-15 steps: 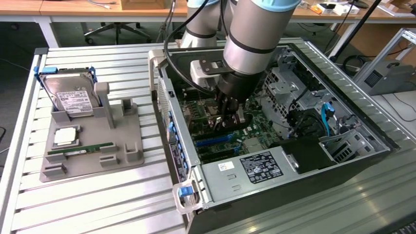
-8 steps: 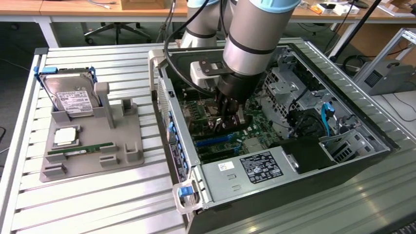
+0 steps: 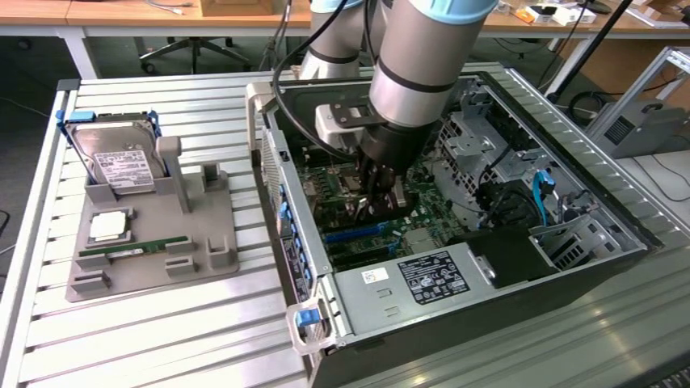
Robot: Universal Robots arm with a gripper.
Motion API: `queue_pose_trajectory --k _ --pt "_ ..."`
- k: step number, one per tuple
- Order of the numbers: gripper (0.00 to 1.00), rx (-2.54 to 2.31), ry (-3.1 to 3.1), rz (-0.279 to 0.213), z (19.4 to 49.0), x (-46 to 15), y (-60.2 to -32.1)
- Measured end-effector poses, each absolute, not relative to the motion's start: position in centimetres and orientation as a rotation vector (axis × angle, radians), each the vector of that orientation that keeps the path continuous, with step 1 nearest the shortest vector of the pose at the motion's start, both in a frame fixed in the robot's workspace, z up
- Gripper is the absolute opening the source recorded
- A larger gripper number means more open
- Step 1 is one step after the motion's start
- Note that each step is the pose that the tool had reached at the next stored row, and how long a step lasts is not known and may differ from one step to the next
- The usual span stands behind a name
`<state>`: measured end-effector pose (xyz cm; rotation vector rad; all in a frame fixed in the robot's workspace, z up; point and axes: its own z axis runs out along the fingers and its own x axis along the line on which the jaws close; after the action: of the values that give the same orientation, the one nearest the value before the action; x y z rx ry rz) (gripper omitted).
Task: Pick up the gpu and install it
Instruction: 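Insert the gpu into the slot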
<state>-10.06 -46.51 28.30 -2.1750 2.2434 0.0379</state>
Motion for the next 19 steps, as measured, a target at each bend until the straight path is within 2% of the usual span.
queue_pose_trajectory --k 19 --pt "0.30 -2.195 2.254 0.004 27.36 -10.32 -45.86"
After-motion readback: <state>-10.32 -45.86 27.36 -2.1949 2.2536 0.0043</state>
